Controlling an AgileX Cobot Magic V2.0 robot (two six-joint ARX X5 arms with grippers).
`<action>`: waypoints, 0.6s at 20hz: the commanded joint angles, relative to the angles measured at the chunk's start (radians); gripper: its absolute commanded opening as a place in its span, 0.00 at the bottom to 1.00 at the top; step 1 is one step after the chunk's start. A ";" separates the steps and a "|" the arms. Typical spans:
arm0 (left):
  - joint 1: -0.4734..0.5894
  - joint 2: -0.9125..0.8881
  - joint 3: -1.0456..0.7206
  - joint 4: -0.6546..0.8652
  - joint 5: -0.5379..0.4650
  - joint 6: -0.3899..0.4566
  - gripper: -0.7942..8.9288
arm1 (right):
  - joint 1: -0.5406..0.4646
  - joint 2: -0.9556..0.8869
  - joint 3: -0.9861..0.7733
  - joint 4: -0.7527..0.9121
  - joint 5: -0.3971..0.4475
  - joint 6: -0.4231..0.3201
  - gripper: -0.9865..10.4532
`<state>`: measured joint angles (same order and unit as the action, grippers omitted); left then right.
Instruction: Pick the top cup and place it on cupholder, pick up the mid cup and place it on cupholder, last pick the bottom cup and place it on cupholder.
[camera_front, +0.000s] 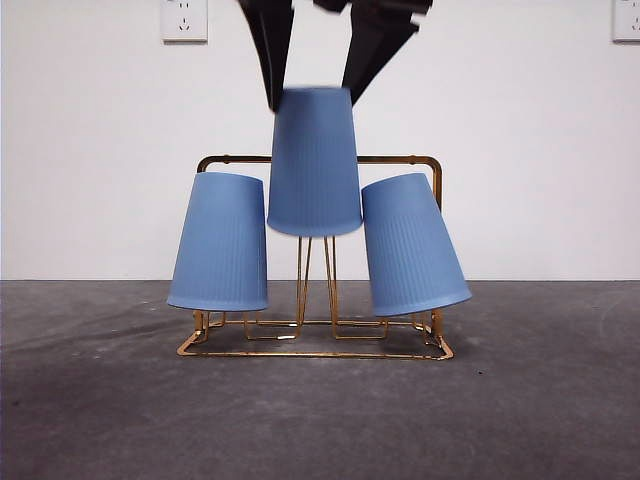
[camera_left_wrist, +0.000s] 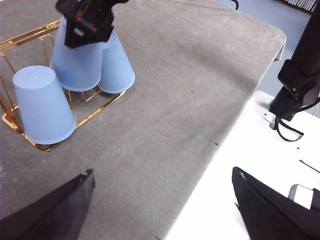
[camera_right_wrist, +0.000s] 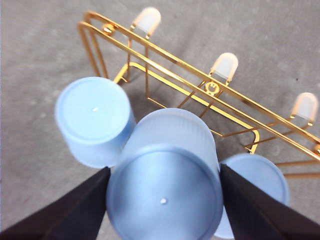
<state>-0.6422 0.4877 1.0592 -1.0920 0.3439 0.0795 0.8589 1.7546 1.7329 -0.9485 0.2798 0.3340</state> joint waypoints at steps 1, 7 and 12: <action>-0.007 0.001 0.008 0.011 0.005 0.006 0.53 | -0.010 0.049 0.021 0.026 -0.024 -0.027 0.32; -0.007 0.001 0.008 0.011 0.005 0.006 0.53 | -0.046 0.135 0.021 0.045 -0.055 -0.037 0.32; -0.007 0.001 0.008 0.011 0.005 0.006 0.53 | -0.051 0.149 0.021 0.066 -0.055 -0.036 0.35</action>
<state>-0.6422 0.4877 1.0592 -1.0920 0.3439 0.0795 0.7979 1.8858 1.7329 -0.8925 0.2237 0.3103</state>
